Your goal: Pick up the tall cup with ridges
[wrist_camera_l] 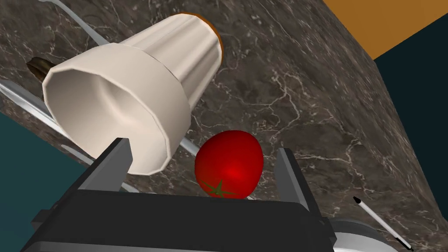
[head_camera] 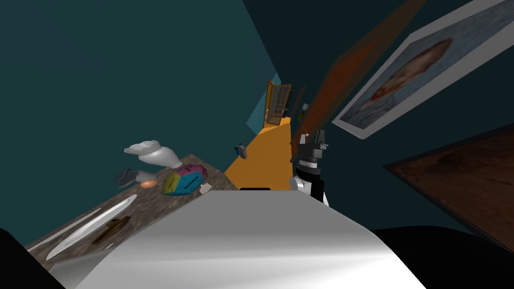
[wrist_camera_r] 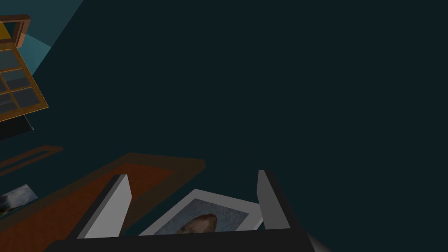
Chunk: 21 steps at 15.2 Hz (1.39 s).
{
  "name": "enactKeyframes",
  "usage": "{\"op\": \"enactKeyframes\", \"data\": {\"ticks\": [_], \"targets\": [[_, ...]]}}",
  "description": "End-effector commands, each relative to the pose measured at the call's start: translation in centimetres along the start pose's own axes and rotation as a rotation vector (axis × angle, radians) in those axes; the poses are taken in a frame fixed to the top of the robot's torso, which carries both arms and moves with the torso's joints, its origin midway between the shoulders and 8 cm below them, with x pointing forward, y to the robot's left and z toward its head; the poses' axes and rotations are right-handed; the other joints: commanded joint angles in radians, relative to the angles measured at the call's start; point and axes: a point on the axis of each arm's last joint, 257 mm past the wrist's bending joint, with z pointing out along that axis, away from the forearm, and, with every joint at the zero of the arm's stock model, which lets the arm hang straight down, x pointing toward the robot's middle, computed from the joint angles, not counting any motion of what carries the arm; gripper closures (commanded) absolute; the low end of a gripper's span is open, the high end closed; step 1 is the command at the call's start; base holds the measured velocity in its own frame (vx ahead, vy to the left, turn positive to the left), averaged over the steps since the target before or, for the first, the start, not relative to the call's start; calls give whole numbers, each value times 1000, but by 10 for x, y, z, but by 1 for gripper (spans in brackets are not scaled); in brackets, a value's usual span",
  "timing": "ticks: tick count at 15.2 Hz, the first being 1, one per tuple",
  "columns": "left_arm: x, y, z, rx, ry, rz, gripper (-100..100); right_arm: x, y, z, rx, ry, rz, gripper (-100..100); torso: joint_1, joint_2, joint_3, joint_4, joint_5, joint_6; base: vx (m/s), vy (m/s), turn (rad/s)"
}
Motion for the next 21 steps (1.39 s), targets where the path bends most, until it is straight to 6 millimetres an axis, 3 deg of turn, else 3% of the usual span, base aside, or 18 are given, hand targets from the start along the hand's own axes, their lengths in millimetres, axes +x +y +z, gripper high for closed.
{"op": "enactKeyframes", "data": {"ticks": [1,6,7,11,12,13,21], "targets": [[0,0,2,-34,26,0,-100,0,0,0,0,0,0,0,0,0,0,0,0,0,2,26,-102],[17,-4,23,-88,114,10,-100,0,0,0,0,0,0,0,0,3,2,1,0,0,-24,30,-120],[13,-4,18,-78,97,9,-100,0,0,0,0,0,0,0,0,3,2,1,0,0,-17,17,-30],[20,3,39,-82,102,16,-100,0,0,0,0,0,0,0,-1,0,1,1,0,-1,30,22,27],[18,1,34,-80,102,14,-100,0,0,0,0,0,0,0,-1,0,0,0,0,-1,25,17,10],[18,2,35,-81,101,14,100,0,0,0,0,0,0,0,-2,0,0,0,0,-1,8,6,-1],[14,-2,24,-84,99,11,100,0,0,0,0,0,0,0,-7,4,2,1,-3,-1,-14,-12,-15]]}}
